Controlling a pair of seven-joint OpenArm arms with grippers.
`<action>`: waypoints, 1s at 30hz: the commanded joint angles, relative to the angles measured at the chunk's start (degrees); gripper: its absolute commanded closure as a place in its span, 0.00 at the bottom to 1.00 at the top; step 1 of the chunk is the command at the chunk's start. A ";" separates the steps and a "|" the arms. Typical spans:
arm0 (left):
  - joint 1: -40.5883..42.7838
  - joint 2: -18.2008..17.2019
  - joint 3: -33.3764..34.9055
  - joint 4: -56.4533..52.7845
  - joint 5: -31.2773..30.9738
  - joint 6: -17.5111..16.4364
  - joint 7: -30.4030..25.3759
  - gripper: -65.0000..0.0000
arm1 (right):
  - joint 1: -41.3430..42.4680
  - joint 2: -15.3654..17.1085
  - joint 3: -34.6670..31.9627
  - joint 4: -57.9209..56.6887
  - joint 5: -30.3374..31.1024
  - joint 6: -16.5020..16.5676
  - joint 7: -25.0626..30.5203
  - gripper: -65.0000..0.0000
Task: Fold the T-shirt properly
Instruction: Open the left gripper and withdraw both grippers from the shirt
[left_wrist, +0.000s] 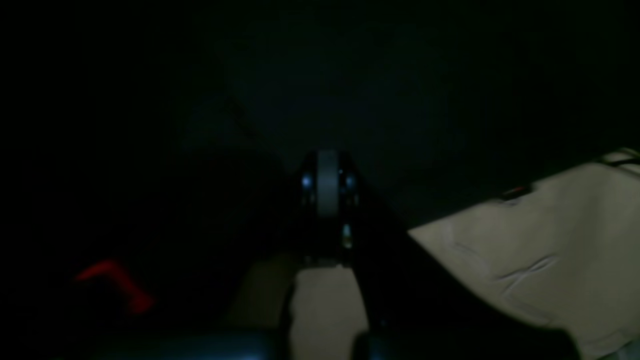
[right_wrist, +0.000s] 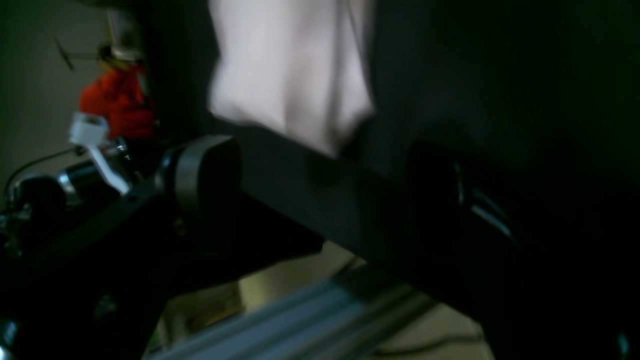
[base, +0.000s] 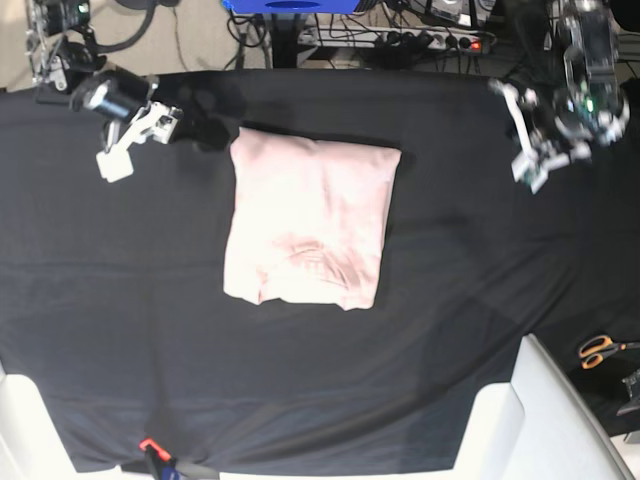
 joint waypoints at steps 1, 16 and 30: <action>0.46 -1.14 -1.40 0.76 -0.41 -0.03 -1.85 1.00 | 0.60 0.15 -0.02 -0.54 1.18 1.42 0.07 0.25; 1.52 -1.14 -3.51 0.49 -0.50 -0.03 -4.14 1.00 | 8.51 -2.23 -5.30 -10.03 1.27 2.74 -2.83 0.25; 1.43 -1.14 -3.51 0.40 -0.50 -0.03 -4.14 1.00 | 12.11 -2.93 -5.30 -16.36 1.18 8.10 -3.00 0.47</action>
